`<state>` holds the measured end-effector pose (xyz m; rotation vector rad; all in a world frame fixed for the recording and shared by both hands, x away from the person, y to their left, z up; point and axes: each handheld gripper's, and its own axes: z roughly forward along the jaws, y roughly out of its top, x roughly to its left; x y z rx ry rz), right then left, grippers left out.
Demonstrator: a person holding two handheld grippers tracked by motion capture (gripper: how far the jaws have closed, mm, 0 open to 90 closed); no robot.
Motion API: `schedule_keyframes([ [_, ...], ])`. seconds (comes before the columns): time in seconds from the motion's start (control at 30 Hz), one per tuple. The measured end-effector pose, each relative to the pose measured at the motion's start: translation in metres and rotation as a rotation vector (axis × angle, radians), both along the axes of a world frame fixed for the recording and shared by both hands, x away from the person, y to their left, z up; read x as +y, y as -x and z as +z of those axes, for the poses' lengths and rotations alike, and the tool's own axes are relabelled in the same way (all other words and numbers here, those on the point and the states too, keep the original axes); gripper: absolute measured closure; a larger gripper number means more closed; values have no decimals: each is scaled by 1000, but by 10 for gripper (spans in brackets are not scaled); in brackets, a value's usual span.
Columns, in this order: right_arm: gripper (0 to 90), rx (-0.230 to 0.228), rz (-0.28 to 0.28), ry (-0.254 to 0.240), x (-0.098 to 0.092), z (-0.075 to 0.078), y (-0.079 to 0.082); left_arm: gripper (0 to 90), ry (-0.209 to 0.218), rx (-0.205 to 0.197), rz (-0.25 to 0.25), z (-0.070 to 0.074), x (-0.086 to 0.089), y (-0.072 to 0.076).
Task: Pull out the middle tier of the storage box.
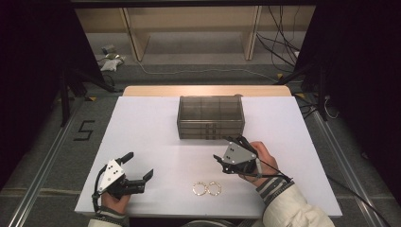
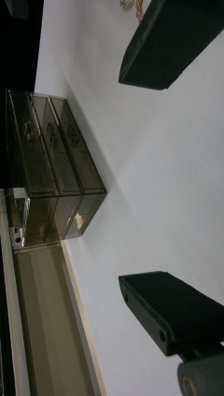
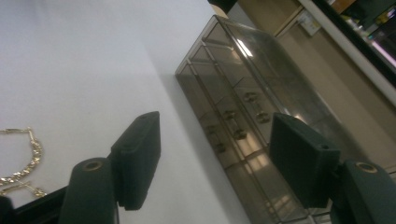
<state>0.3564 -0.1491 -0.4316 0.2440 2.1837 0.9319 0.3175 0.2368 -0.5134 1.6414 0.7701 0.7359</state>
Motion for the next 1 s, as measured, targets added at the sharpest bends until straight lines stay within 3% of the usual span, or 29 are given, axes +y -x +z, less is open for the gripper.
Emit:
schedule_keyframes([
  [0.33,417,-110,-38,116,6,-7,5,41,3,-1,1,0,0,0],
  [0.63,483,-208,-73,172,9,-16,7,42,2,-2,2,0,0,0],
  [0.87,503,-288,-75,274,14,-23,9,42,-1,-2,2,0,0,0],
  [1.0,511,-304,-81,299,15,-25,10,42,-1,-2,2,0,0,0],
])
